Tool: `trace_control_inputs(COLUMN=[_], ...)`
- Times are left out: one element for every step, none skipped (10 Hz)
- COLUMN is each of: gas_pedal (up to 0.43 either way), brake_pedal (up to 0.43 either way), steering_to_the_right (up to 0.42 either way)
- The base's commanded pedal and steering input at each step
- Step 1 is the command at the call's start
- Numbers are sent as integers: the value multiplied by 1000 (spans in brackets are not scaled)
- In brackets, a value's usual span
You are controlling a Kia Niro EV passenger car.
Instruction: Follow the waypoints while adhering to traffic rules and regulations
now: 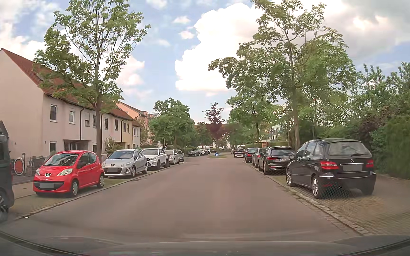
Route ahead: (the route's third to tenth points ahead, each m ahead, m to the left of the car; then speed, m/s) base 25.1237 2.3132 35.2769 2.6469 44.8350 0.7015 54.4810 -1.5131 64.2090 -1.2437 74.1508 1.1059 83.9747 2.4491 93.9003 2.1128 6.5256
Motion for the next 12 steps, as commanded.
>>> trace_control_inputs(gas_pedal=[59,59,59,59,59,59,59,59,59,59,59,59], brake_pedal=[18,18,18,18,18,24,18,24,24,24,18,24], steering_to_the_right=[3,1,-1,-1,-2,-3,-3,-3,-3,-2,0,0])
